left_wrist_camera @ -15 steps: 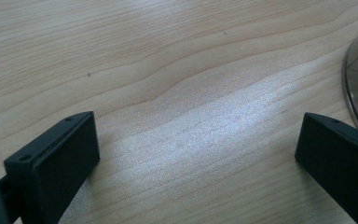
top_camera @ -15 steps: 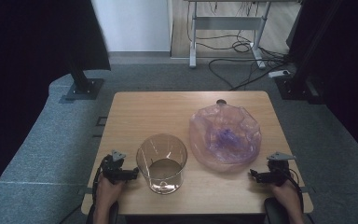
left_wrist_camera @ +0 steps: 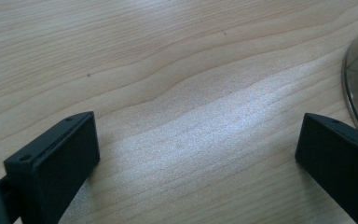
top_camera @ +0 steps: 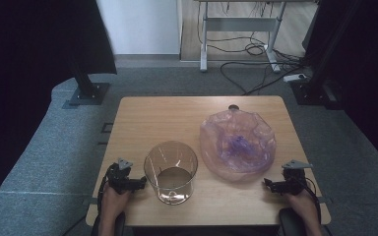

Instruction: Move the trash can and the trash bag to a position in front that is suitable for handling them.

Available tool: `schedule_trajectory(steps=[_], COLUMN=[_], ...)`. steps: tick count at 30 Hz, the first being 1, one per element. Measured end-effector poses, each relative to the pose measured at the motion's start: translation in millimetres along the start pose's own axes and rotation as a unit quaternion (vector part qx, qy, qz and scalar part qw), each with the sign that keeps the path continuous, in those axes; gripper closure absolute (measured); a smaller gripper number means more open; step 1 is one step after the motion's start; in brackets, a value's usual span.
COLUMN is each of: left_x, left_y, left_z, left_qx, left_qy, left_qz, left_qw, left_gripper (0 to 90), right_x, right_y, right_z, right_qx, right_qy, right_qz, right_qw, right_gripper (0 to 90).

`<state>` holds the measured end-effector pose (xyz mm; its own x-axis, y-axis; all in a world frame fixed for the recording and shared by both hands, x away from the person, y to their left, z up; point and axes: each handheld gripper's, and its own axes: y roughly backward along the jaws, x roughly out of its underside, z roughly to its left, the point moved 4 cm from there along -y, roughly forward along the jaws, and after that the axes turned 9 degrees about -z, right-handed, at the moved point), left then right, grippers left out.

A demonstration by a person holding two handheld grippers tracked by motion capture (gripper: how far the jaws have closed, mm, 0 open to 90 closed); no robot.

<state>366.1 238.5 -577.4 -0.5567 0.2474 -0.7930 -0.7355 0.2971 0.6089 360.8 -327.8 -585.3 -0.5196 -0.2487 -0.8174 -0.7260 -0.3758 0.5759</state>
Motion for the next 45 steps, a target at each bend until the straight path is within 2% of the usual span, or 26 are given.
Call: schedule_trajectory(steps=[3,6,12,15,16,18,19,22,28,31,35,45], left_x=[-0.1,-0.6,-5.8,-7.2,-8.5,-9.5,-11.9,-15.7,-19.9,-22.3,-26.9,-39.1], left_y=[0.0,0.5,4.5,6.5,9.4,11.2,15.8,25.5,43.2,50.8,51.1,39.1], left_z=[0.1,0.1,-2.5,-4.8,-7.6,-8.9,-10.0,-8.6,-4.3,-9.7,-19.7,-37.3], left_qx=[0.001,0.014,0.035,0.039,0.04,0.042,0.041,0.037,0.043,0.056,0.071,0.07], left_qy=[0.0,0.006,0.003,0.0,-0.01,-0.013,-0.023,-0.03,-0.017,-0.018,-0.024,-0.04], left_qz=[0.0,-0.006,-0.026,-0.027,-0.025,-0.023,-0.023,-0.025,-0.041,-0.049,-0.055,-0.054], left_qw=[1.0,0.9999,0.999,0.9989,0.9988,0.9988,0.9986,0.9986,0.9981,0.997,0.9957,0.9953], left_gripper=[0.0,0.0,0.0,0.0,0.0,0.0,0.0,0.0,0.0,0.0,0.0,0.0], right_x=[-0.2,-0.4,-1.4,-4.0,-5.2,-7.8,-9.3,-15.0,-30.6,-40.5,-53.3,-78.6], right_y=[0.7,0.8,1.2,2.9,4.0,6.4,7.8,14.9,31.2,37.7,42.9,44.5], right_z=[-1.4,-1.7,0.5,2.7,3.6,4.9,5.2,5.0,8.5,14.2,23.5,43.6], right_qx=[-0.006,-0.014,-0.026,-0.026,-0.027,-0.027,-0.028,-0.032,-0.032,-0.035,-0.047,-0.066], right_qy=[-0.007,-0.007,-0.003,0.01,0.015,0.022,0.022,0.013,0.006,0.008,0.011,0.024], right_qz=[-0.004,-0.005,0.0,0.002,0.001,-0.001,-0.001,-0.005,-0.013,-0.022,-0.03,-0.051], right_qw=[1.0,0.9999,0.9997,0.9996,0.9995,0.9994,0.9994,0.9994,0.9994,0.9991,0.9984,0.9962], right_gripper=[0.0,0.0,0.0,0.0,0.0,0.0,0.0,0.0,0.0,0.0,0.0,0.0])
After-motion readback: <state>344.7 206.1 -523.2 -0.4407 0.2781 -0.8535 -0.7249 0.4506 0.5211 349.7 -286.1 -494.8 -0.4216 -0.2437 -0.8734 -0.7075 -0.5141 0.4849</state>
